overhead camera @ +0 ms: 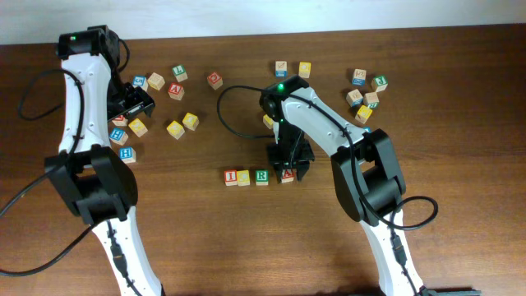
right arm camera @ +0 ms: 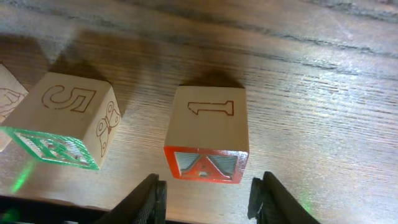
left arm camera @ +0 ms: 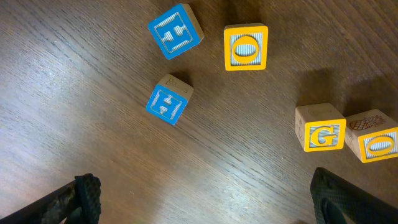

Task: Spell out ICRA
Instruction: 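Carry the red A block and set it right of the R block, then open the right gripper and retract it to the right side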

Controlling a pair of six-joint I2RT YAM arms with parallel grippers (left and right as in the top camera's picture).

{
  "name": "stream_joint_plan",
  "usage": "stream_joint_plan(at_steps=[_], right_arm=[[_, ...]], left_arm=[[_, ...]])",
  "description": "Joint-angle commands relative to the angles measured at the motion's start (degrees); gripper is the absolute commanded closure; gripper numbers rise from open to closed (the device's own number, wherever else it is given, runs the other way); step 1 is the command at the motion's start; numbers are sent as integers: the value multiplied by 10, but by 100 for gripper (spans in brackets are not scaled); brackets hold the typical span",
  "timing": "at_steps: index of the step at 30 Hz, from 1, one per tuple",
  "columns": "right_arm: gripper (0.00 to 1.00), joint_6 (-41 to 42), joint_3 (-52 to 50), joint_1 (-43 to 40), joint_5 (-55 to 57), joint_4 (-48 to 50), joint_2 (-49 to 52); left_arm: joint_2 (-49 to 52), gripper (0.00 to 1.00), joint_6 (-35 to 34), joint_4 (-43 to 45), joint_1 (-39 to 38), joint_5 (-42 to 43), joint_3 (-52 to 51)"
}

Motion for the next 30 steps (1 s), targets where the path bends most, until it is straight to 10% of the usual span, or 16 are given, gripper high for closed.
stream_joint_plan(at_steps=[1, 30], right_arm=[[54, -11, -1, 6, 4, 19, 1], [71, 35, -40, 5, 19, 70, 1]], left_arm=[[1, 1, 1, -1, 3, -9, 9], [1, 1, 1, -1, 3, -9, 9]])
